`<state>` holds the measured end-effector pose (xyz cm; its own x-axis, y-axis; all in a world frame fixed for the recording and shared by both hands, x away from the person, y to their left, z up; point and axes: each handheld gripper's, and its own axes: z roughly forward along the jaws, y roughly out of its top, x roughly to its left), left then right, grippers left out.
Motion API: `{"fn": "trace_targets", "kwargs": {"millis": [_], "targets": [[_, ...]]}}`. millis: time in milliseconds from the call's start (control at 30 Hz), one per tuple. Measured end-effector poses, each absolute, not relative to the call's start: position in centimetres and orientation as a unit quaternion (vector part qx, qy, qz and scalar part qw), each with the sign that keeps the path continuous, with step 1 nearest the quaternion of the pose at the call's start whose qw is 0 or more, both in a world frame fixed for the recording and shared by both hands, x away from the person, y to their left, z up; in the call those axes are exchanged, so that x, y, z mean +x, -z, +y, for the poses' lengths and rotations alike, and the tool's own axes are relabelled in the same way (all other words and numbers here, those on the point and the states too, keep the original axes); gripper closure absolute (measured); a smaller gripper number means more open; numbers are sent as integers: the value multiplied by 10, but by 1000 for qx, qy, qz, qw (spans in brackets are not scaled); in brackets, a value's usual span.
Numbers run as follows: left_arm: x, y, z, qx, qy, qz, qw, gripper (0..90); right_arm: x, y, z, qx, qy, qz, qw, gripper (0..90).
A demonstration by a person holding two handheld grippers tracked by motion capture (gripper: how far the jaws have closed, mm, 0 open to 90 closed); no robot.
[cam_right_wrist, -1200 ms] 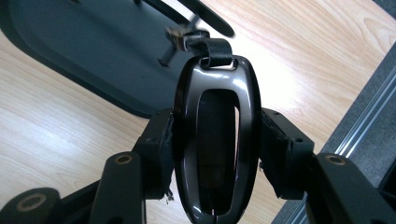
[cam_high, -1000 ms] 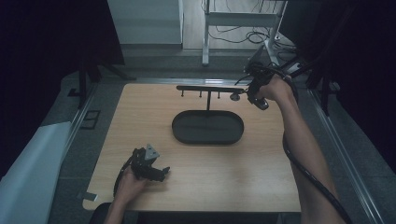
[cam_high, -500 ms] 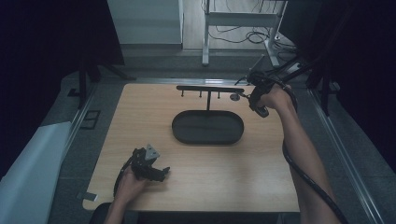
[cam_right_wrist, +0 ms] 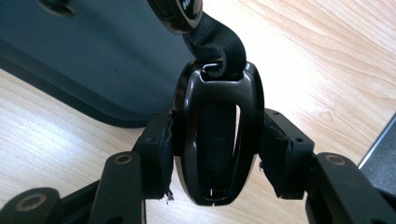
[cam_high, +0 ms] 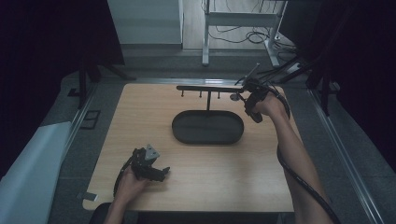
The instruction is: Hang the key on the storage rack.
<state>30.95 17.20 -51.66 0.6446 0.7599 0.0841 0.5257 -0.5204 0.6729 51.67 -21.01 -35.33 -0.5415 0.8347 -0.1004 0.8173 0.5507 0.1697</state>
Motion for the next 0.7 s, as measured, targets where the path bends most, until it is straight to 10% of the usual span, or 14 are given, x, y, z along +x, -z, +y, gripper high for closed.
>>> {"fn": "trace_targets", "kwargs": {"millis": [700], "targets": [[310,517,172,852,-189,376,311,0,516,386,-188,450,-65,884,111,484]]}}
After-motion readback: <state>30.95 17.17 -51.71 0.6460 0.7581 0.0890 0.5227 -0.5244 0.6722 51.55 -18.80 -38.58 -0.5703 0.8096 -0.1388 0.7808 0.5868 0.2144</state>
